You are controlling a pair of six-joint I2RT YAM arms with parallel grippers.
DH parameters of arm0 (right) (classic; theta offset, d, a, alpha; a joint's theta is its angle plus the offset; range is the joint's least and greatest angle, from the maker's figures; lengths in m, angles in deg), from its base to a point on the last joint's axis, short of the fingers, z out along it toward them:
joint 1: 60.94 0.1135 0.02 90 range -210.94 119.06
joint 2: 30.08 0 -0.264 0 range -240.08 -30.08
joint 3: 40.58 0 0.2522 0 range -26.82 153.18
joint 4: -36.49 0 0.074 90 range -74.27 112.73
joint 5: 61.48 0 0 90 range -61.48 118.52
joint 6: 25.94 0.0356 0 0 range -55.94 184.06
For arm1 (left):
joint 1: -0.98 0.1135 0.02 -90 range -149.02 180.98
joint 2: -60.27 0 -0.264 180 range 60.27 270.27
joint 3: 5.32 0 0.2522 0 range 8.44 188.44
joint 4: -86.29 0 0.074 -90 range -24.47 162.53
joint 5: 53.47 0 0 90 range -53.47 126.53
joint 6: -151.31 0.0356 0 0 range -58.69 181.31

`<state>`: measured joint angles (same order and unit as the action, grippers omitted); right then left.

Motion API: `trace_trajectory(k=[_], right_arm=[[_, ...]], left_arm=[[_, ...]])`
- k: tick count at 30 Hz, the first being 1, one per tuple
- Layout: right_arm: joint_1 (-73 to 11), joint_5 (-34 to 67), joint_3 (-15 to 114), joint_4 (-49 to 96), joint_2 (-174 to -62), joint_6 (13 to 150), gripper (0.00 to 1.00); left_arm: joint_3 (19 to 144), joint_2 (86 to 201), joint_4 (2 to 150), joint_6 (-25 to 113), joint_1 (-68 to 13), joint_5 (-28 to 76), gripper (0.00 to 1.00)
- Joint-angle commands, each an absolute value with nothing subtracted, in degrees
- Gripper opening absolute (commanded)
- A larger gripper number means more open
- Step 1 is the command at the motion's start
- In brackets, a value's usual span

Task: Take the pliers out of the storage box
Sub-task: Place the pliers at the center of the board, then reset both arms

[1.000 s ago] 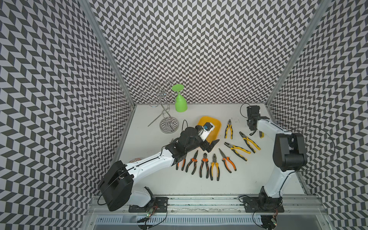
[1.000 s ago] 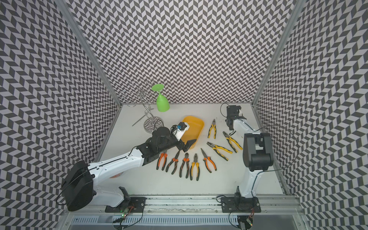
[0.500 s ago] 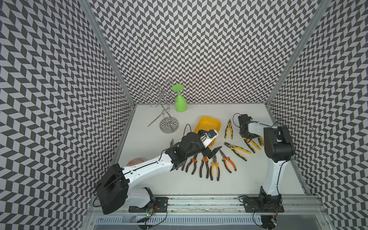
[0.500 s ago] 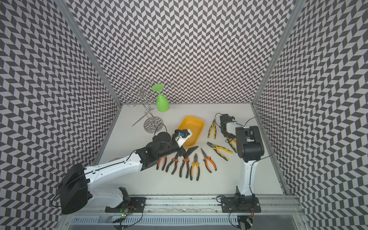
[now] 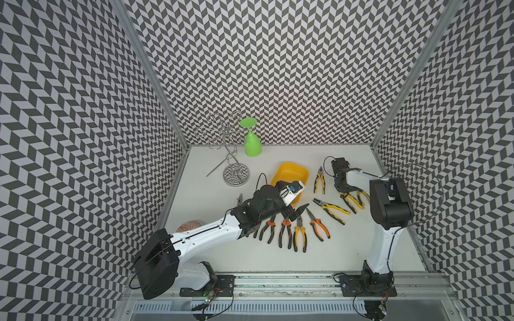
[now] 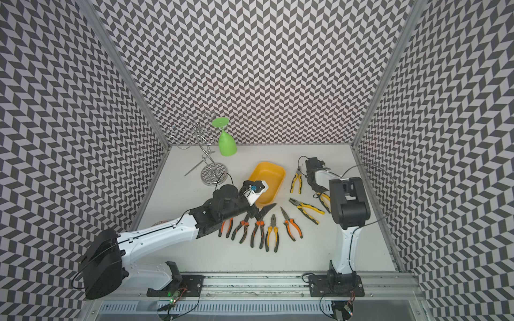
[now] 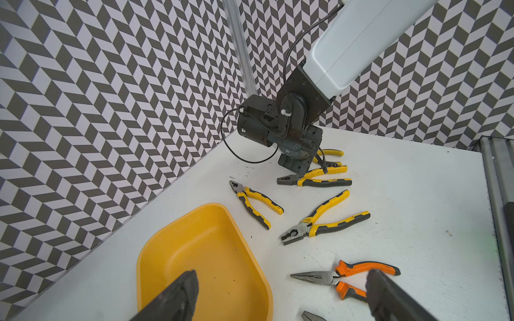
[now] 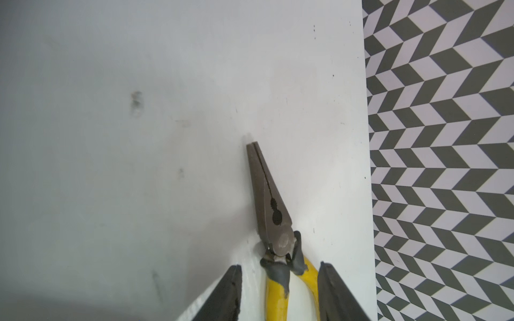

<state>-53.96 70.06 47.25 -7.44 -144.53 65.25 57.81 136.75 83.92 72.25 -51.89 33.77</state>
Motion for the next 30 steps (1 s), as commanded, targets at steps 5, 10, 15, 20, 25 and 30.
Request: trace_trajectory(k=[5,10,15,20,25,30], right_arm=[[-53.6,55.8,46.2,-3.0,-133.0,68.1,0.71],[-53.7,49.7,37.8,11.5,-122.4,71.3,0.84],[-54.0,45.9,25.0,28.2,-112.6,74.5,0.92],[-54.1,45.5,11.2,44.9,-104.5,72.5,0.96],[-54.0,49.1,2.6,51.5,-100.2,73.0,1.0],[-54.1,52.1,-5.1,62.4,-99.2,72.1,0.99]], left_arm=[[55.1,133.6,84.5,73.6,-51.5,36.3,0.98],[51.3,129.7,87.3,74.2,-47.7,37.5,0.98],[46.9,125.8,89.8,72.4,-39.5,40.1,0.98],[42.9,122.9,91.4,66.5,-28.7,42.4,0.98],[34.1,119.9,100.1,67.2,-20.7,43.9,0.98],[26.2,118.4,108.7,67.4,-16.6,50.2,0.98]])
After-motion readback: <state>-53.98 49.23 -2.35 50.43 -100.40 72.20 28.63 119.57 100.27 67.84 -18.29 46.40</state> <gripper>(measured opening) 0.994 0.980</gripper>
